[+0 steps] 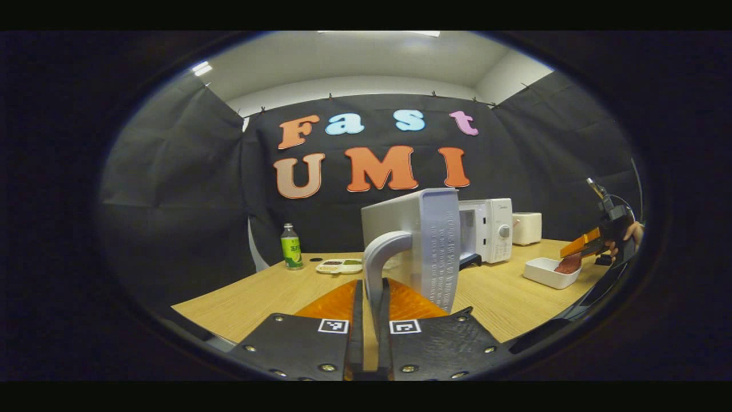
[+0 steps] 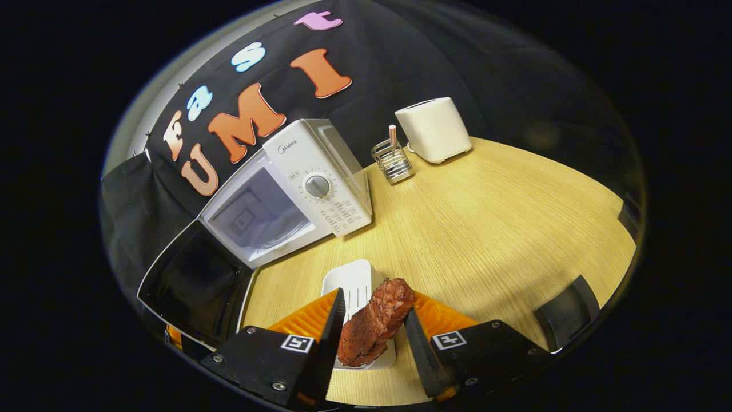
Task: Open the microwave oven with the left hand, put the food in, and close the microwave oven.
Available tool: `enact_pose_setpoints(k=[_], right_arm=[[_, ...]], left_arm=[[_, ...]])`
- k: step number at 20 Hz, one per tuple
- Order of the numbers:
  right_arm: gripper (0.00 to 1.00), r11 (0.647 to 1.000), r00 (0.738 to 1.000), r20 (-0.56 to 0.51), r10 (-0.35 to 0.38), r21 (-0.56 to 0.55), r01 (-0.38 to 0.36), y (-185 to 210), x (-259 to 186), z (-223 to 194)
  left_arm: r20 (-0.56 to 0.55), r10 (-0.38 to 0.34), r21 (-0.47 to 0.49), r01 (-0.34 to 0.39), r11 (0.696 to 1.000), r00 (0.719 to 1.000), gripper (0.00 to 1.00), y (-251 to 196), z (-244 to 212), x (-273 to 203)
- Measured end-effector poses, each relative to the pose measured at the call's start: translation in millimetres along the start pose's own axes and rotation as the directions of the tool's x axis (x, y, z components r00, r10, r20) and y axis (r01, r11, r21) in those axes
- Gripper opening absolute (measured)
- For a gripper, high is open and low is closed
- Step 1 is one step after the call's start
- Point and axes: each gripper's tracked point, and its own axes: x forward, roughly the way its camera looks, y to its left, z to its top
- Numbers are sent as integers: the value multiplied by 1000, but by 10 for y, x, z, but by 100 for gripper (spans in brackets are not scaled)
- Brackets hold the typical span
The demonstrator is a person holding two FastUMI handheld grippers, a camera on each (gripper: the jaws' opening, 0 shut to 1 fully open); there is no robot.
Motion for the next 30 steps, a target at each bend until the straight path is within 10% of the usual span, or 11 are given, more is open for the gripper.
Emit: enact_pose_setpoints(k=[4,8,17,30], right_arm=[[42,999,999,-32,2,50,0,-30,-9,22],[28,997,1000,0,23,73,-23,47,-60,120],[17,994,993,91,75,-83,-67,544,-303,472],[17,955,936,206,285,-147,-259,2131,181,1012]], left_arm=[[-9,-3,-17,2,1000,1000,26,223,-23,-9],[-13,-13,-11,13,1000,1000,91,324,-19,-11],[21,-3,121,0,993,1000,90,609,199,-218],[29,150,59,-152,987,988,90,1436,151,-494]])
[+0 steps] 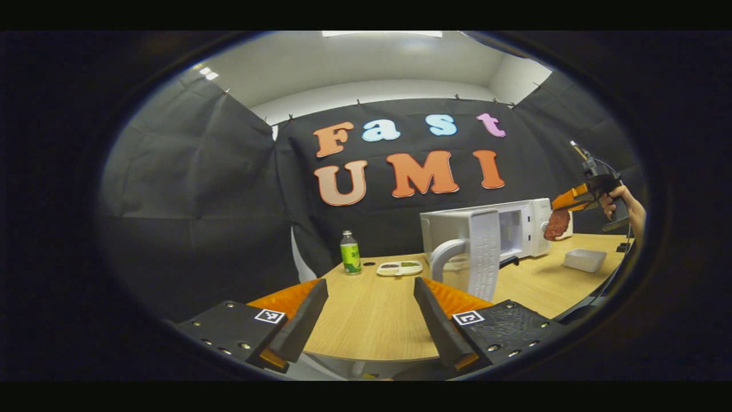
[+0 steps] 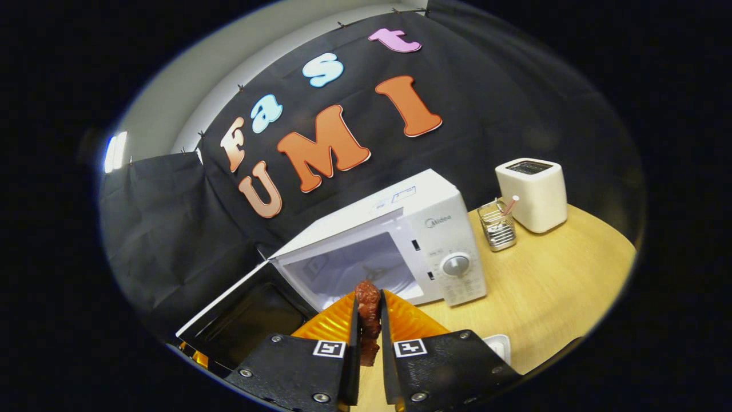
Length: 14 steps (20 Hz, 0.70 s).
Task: Open the microwave oven with the left hand, put the food in, and close the microwave oven.
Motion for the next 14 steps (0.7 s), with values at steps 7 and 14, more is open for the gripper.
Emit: enact_pose_setpoints(k=[7,14], right_arm=[[17,994,999,40,29,101,-33,362,803,-45],[17,985,993,110,-39,171,20,327,1538,-181]], left_arm=[[-17,57,-77,-58,995,998,89,220,-104,-6],[-34,41,-128,-45,991,999,92,127,-271,71]])
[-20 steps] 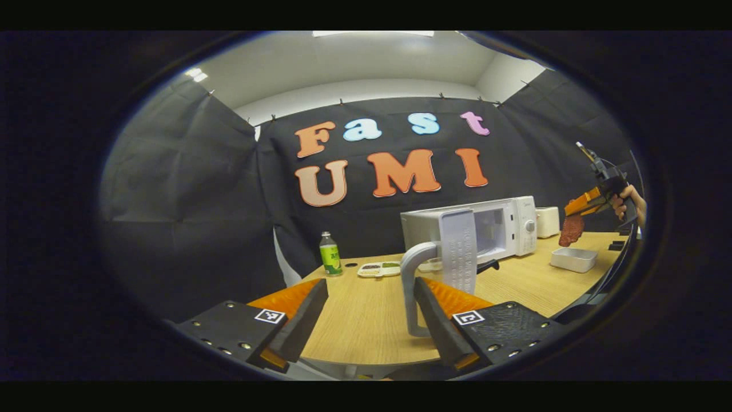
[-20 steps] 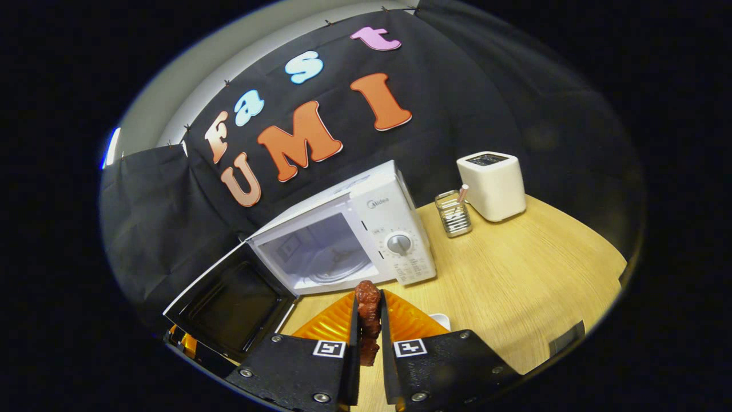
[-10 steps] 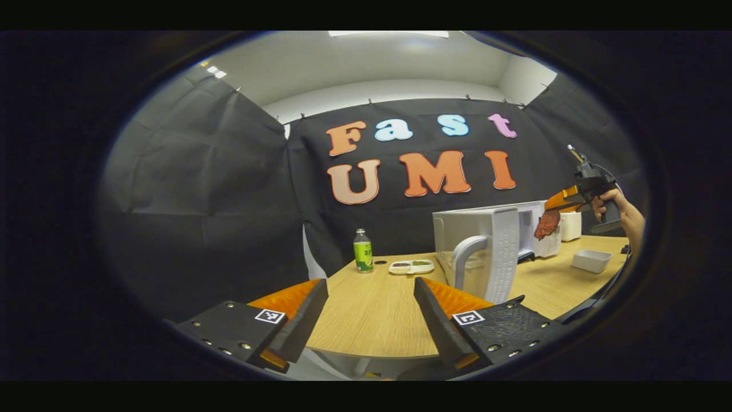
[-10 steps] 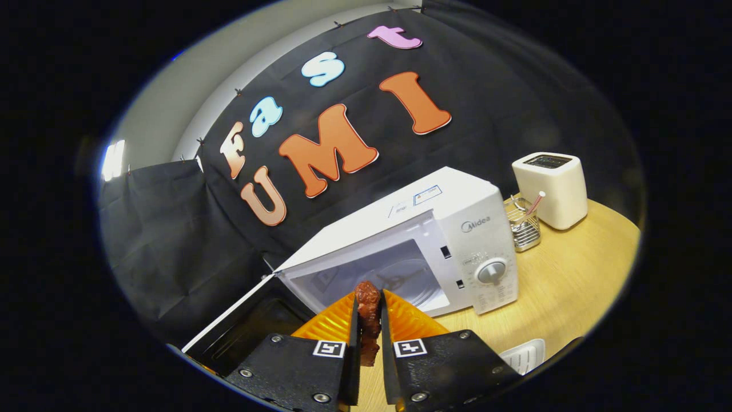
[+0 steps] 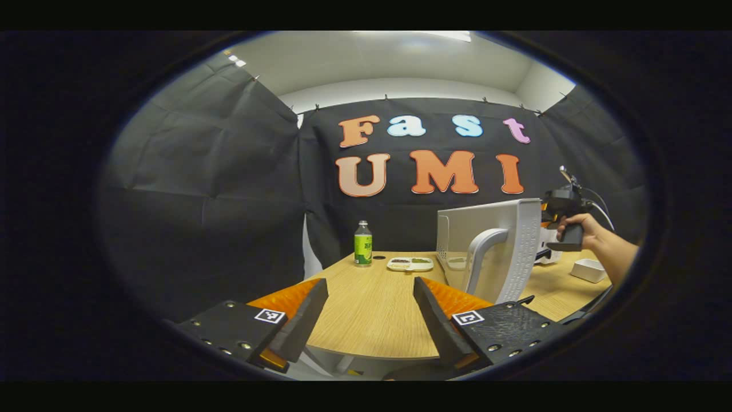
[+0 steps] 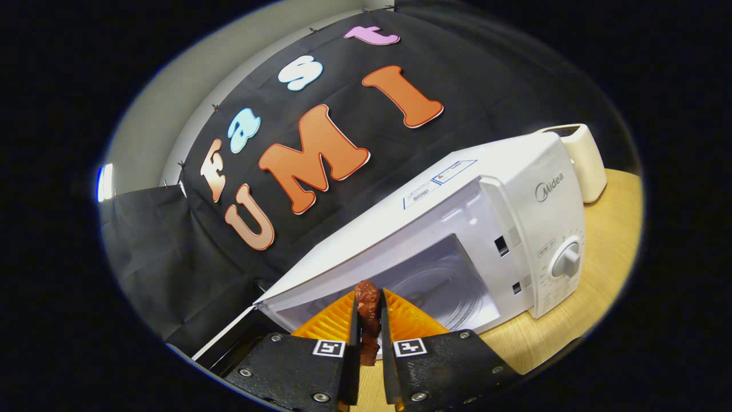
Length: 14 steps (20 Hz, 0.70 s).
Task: Open the microwave oven with the left hand, put the food in, and close the microwave oven.
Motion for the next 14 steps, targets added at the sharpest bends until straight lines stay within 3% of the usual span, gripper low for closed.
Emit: enact_pose_setpoints(k=[5,9,14], right_arm=[[17,998,998,35,-50,51,48,-167,467,-217],[17,998,995,85,-55,27,53,-147,742,-355],[17,990,988,104,-118,85,109,-304,1061,-419]], left_arm=[[-25,3,7,-3,1000,1000,87,2,-108,23],[-38,17,-16,-18,1000,999,92,72,-169,25],[-39,33,-10,-33,999,999,89,120,-158,3]])
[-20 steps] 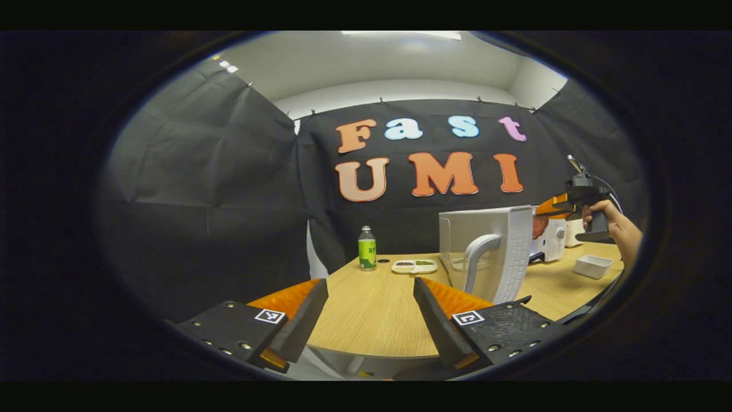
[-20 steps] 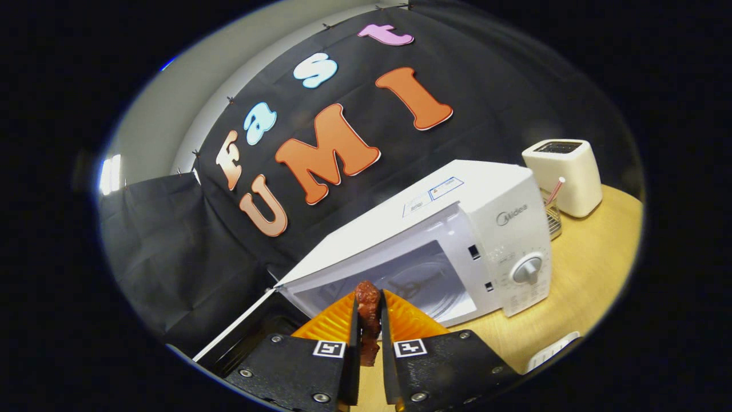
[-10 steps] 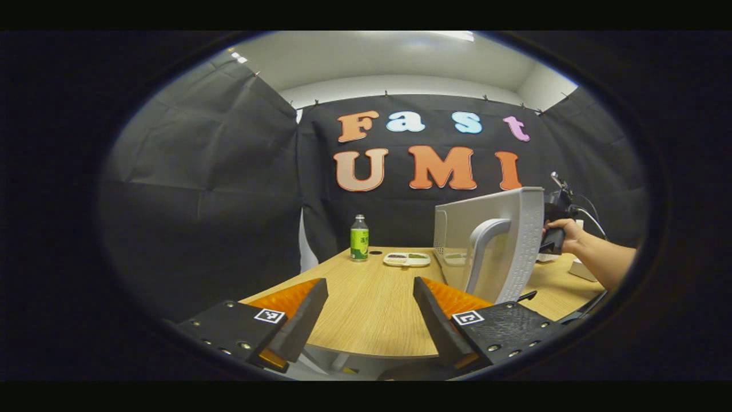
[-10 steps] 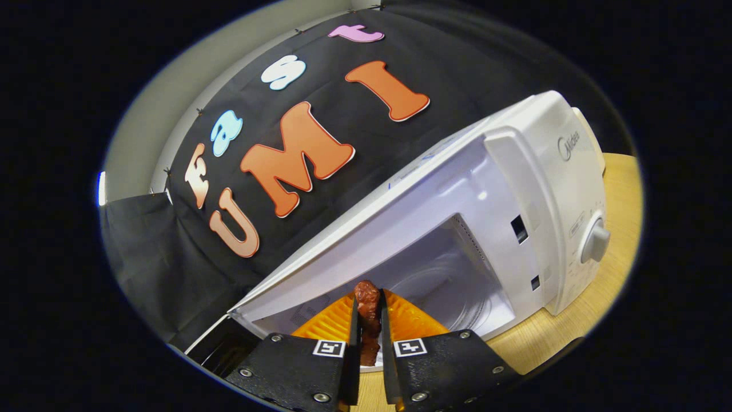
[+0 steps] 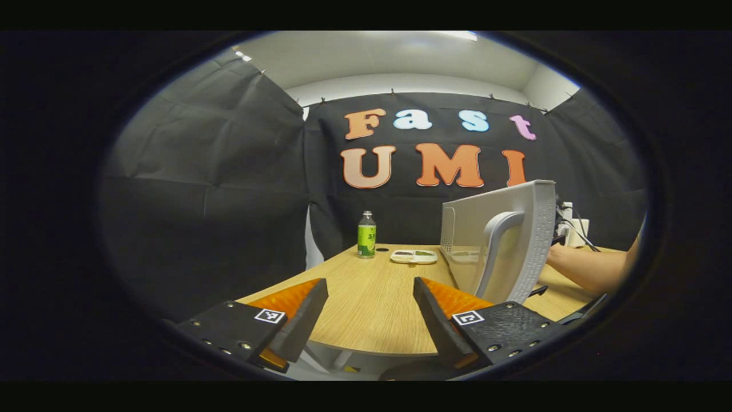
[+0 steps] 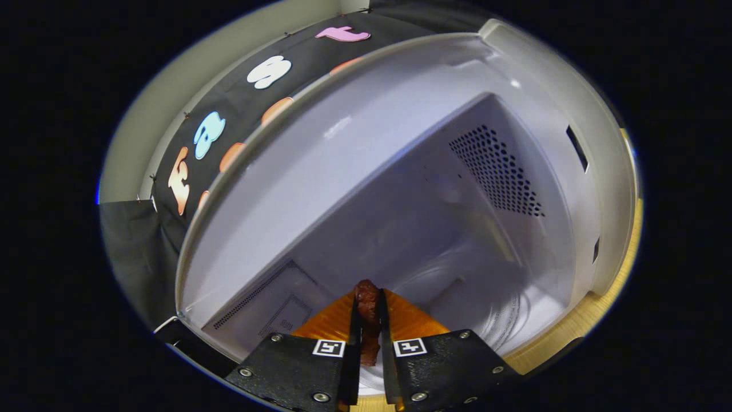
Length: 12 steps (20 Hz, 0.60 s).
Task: Open the microwave oven with the left hand, put the food in, and close the microwave oven.
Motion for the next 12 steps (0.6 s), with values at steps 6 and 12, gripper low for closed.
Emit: enact_pose_setpoints(k=[6,12], right_arm=[[23,987,989,63,-137,-75,141,-332,214,52],[59,966,988,-17,-153,-212,146,-396,64,-21]], left_arm=[[-22,5,-38,-6,999,1000,89,-44,-57,-8],[-10,-4,-15,4,1000,1000,92,-176,35,15]])
